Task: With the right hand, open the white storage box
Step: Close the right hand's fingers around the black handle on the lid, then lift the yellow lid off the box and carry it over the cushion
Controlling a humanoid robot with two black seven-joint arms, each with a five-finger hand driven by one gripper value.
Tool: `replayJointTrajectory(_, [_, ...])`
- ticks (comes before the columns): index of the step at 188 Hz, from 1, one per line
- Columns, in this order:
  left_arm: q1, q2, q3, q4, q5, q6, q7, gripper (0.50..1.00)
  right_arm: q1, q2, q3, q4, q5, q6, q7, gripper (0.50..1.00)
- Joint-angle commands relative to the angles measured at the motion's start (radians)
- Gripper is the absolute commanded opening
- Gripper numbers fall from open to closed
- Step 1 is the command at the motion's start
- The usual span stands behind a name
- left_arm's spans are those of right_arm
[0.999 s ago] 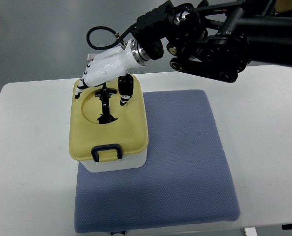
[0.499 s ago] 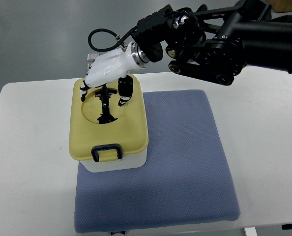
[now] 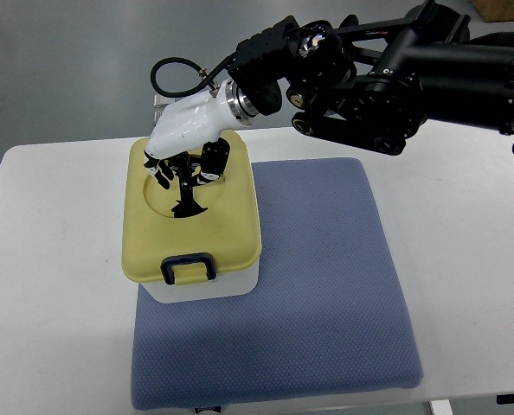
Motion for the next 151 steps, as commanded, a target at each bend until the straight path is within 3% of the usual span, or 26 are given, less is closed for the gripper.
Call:
replayJointTrajectory(1, [0.000,0.000,0.000,0.000,0.000,0.000,0.000,1.000,0.001,-0.001,0.000,0.000,0.001,-0.001,0.002,0.574])
replayJointTrajectory(39, [0.000,0.000,0.000,0.000,0.000,0.000,0.000,1.000,0.009,-0.004,0.004,0.000,0.003,-0.001,0.003,0.500])
replayJointTrajectory(117, [0.000,0.000,0.000,0.000,0.000,0.000,0.000,1.000,0.038,-0.022,0.017,0.000,0.015,-0.004,0.026,0.500])
replayJointTrajectory(151, [0.000,0.000,0.000,0.000,0.000,0.000,0.000,1.000,0.063,-0.080,0.019,0.002,0.021,-0.004,0.026,0.500])
